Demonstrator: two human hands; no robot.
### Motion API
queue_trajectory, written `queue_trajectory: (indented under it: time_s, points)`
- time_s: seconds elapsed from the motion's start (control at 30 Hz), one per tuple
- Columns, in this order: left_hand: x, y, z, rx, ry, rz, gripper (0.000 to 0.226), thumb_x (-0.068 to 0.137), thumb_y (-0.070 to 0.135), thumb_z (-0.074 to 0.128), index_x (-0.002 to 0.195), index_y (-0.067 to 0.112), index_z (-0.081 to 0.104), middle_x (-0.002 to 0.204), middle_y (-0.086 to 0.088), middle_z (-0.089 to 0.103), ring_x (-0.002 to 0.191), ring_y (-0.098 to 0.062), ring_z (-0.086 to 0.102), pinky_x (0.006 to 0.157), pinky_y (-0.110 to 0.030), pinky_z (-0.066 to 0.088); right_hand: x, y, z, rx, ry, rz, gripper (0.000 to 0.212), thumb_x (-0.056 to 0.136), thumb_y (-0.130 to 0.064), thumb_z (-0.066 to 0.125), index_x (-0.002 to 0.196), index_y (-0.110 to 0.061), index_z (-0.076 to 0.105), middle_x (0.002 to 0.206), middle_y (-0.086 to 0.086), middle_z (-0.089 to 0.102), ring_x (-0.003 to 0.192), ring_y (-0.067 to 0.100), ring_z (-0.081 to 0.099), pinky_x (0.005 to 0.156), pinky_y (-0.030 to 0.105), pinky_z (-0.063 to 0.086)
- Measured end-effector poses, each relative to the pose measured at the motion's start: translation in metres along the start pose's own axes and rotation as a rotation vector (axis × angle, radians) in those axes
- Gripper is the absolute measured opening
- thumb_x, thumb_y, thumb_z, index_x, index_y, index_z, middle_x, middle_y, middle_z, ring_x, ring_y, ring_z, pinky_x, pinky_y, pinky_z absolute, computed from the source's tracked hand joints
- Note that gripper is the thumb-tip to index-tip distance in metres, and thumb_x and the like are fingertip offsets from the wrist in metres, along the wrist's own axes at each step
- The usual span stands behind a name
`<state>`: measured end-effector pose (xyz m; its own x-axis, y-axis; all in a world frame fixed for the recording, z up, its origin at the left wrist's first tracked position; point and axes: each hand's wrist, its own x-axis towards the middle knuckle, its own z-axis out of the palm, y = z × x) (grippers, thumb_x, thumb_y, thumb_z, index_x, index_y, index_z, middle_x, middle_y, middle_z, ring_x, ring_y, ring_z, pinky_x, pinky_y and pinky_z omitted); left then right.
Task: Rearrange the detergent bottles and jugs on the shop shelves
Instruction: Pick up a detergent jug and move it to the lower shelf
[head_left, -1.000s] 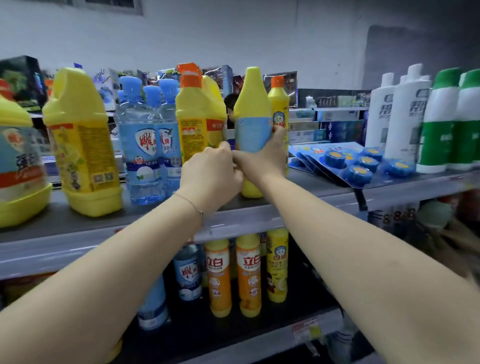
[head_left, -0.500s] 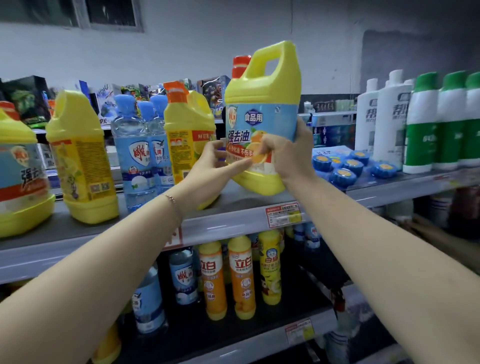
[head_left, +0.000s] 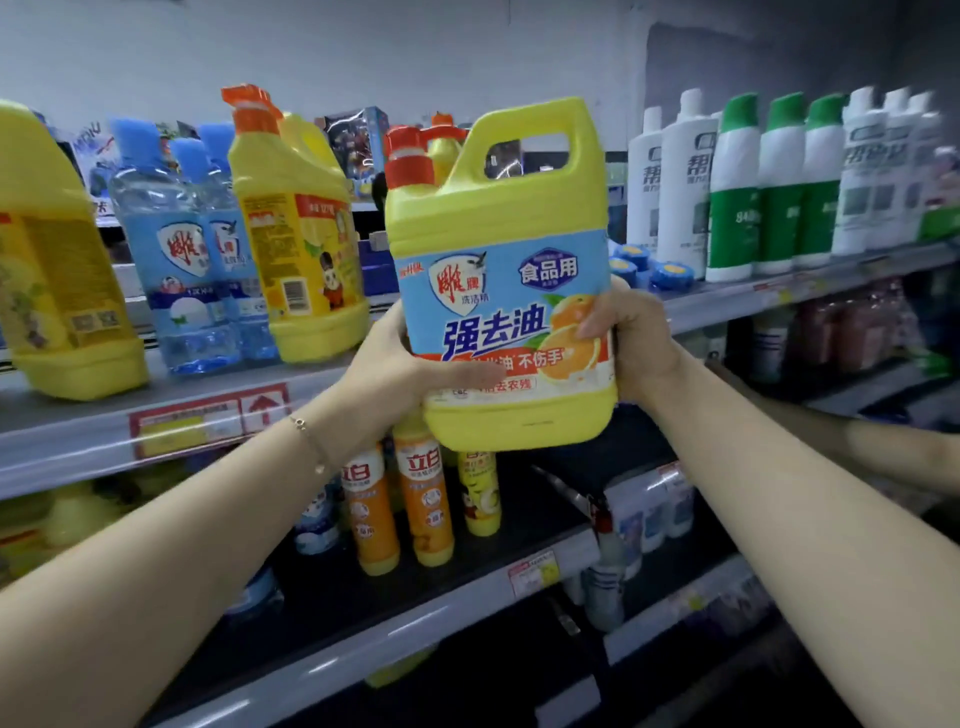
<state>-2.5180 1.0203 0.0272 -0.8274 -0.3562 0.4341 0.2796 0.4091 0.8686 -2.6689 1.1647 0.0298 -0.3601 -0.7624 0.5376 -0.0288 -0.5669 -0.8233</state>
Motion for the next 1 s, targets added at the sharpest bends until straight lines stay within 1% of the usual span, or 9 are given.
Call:
queue_trajectory:
  time_s: [0.07, 0.17, 0.3, 0.4, 0.57, 0.7, 0.77, 0.83, 1.0]
  points:
    - [-0.012, -0.016, 0.014, 0.025, 0.01, 0.012, 0.081, 0.047, 0.016, 0.089, 0.121, 0.017, 0.056, 0.105, 0.005, 0.074, 0.094, -0.011, 0.071, 0.073, -0.023, 0.058, -0.015, 0.012, -0.016, 0.012, -0.058, 0.079, 0.065, 0.038, -0.007, 0.056, 0.103, -0.001, 0.062, 0.093, 0.017, 0.071, 0.084, 0.035, 0.067, 0.076, 0.049, 0.055]
    - [-0.025, -0.04, 0.026, 0.07, 0.039, 0.068, 0.084, 0.047, 0.012, 0.092, 0.122, 0.015, 0.054, 0.112, 0.003, 0.071, 0.1, -0.011, 0.069, 0.078, -0.025, 0.058, -0.031, 0.026, -0.039, -0.051, -0.16, 0.221, 0.075, 0.035, -0.001, 0.067, 0.11, -0.007, 0.062, 0.102, 0.012, 0.072, 0.094, 0.031, 0.067, 0.081, 0.045, 0.055]
    - [-0.04, -0.076, 0.035, 0.089, 0.073, 0.088, 0.085, 0.048, 0.008, 0.093, 0.122, 0.013, 0.052, 0.115, 0.002, 0.069, 0.105, -0.012, 0.067, 0.083, -0.027, 0.056, -0.051, 0.045, -0.055, -0.211, -0.212, 0.362, 0.063, 0.056, 0.0, 0.072, 0.115, -0.013, 0.058, 0.106, -0.001, 0.073, 0.1, 0.018, 0.069, 0.078, 0.03, 0.056]
    - [-0.051, -0.106, 0.045, 0.073, 0.126, 0.045, 0.083, 0.046, 0.01, 0.094, 0.118, 0.016, 0.053, 0.113, 0.002, 0.069, 0.104, -0.01, 0.067, 0.081, -0.025, 0.056, -0.06, 0.063, -0.064, -0.318, -0.189, 0.444, 0.063, 0.057, -0.007, 0.085, 0.115, -0.016, 0.062, 0.112, 0.001, 0.072, 0.105, 0.02, 0.067, 0.081, 0.03, 0.056]
    - [-0.052, -0.153, 0.067, 0.04, 0.192, -0.083, 0.087, 0.049, 0.001, 0.093, 0.112, 0.038, 0.046, 0.111, 0.016, 0.063, 0.094, 0.013, 0.062, 0.07, -0.01, 0.051, -0.064, 0.099, -0.071, -0.523, -0.011, 0.52, 0.047, 0.064, 0.019, 0.075, 0.098, -0.014, 0.069, 0.101, 0.003, 0.074, 0.1, 0.025, 0.068, 0.084, 0.039, 0.057]
    - [-0.044, -0.182, 0.079, -0.001, 0.219, -0.125, 0.085, 0.053, -0.011, 0.087, 0.111, 0.033, 0.041, 0.109, 0.016, 0.056, 0.088, 0.023, 0.057, 0.067, -0.004, 0.048, -0.063, 0.126, -0.067, -0.564, 0.22, 0.564, 0.04, 0.063, 0.026, 0.069, 0.089, -0.004, 0.063, 0.087, 0.003, 0.069, 0.086, 0.023, 0.065, 0.069, 0.032, 0.055]
    - [-0.038, -0.196, 0.082, -0.017, 0.227, -0.142, 0.082, 0.054, -0.012, 0.086, 0.113, 0.025, 0.042, 0.108, 0.014, 0.057, 0.095, 0.013, 0.06, 0.069, -0.008, 0.051, -0.06, 0.137, -0.067, -0.511, 0.331, 0.55, 0.041, 0.066, 0.029, 0.062, 0.096, 0.001, 0.058, 0.085, 0.005, 0.065, 0.082, 0.025, 0.063, 0.055, 0.023, 0.054]
    - [-0.03, -0.209, 0.085, -0.033, 0.245, -0.16, 0.081, 0.053, -0.009, 0.087, 0.115, 0.019, 0.043, 0.112, 0.007, 0.06, 0.106, -0.008, 0.062, 0.074, -0.016, 0.055, -0.054, 0.143, -0.07, -0.444, 0.407, 0.528, 0.047, 0.067, 0.03, 0.054, 0.103, 0.0, 0.055, 0.087, 0.006, 0.064, 0.083, 0.027, 0.061, 0.049, 0.022, 0.053]
    - [-0.008, -0.22, 0.1, -0.095, 0.295, -0.153, 0.086, 0.056, -0.008, 0.087, 0.126, 0.012, 0.04, 0.118, 0.006, 0.059, 0.097, 0.011, 0.06, 0.08, -0.016, 0.054, -0.035, 0.149, -0.084, -0.534, 0.481, 0.392, 0.062, 0.077, 0.028, 0.045, 0.129, -0.005, 0.051, 0.114, 0.004, 0.057, 0.102, 0.022, 0.053, 0.074, 0.032, 0.05]
